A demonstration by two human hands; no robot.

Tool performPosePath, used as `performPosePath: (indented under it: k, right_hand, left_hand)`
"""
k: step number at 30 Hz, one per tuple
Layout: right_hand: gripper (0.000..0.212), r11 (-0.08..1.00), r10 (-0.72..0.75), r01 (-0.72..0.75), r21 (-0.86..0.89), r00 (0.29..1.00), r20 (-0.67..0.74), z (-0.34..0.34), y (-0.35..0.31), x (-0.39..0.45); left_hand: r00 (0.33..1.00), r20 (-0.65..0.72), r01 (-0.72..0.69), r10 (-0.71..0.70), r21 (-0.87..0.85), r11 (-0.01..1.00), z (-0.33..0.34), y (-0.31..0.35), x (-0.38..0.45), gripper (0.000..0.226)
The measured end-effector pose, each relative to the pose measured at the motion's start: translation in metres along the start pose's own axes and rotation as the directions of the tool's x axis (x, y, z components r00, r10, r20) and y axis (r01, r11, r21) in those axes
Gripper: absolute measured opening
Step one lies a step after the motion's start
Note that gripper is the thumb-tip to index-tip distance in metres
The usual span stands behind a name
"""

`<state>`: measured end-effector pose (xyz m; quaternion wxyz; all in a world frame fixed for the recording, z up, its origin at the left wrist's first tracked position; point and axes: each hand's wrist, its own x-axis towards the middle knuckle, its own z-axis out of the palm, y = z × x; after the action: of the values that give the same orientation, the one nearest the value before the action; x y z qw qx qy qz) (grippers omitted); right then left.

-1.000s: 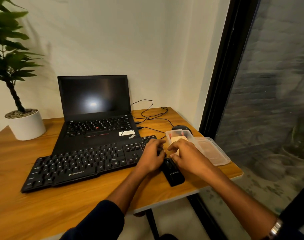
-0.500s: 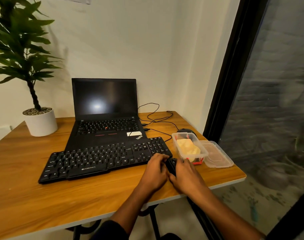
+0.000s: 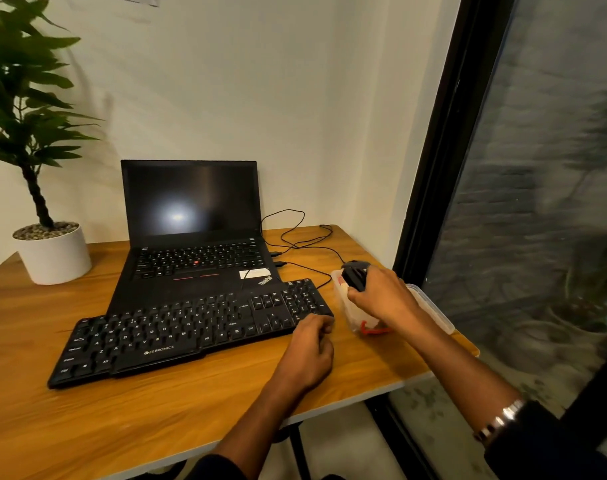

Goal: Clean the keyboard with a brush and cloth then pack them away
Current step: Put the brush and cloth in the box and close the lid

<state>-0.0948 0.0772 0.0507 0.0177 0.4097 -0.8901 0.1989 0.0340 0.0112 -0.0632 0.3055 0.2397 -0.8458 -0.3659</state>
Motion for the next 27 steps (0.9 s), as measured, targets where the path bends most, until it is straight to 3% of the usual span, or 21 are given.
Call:
performPosePath:
  k: [12, 21, 27]
  right_hand:
    - [0.036, 0.989, 0.113, -0.095, -0.115, 0.979, 0.167, 0.037, 0.012, 0.054]
    - [0.036, 0.983, 0.098, -0.072, -0.168, 0.984, 0.151, 0.043, 0.014, 0.057]
    - [0.028, 0.991, 0.072, -0.071, -0.115, 0.997, 0.007, 0.008, 0.027, 0.056]
  left_hand:
    - [0.999, 0.008, -0.031, 0.031, 0.003, 1.000, 0.022, 0.005, 0.013, 0.041]
    - [0.999, 0.018, -0.048, 0.048, 0.035, 0.998, 0.022, 0.002, 0.016, 0.046]
    - [1.000, 0.017, -0.026, 0.026, 0.038, 0.999, 0.020, 0.005, 0.012, 0.044]
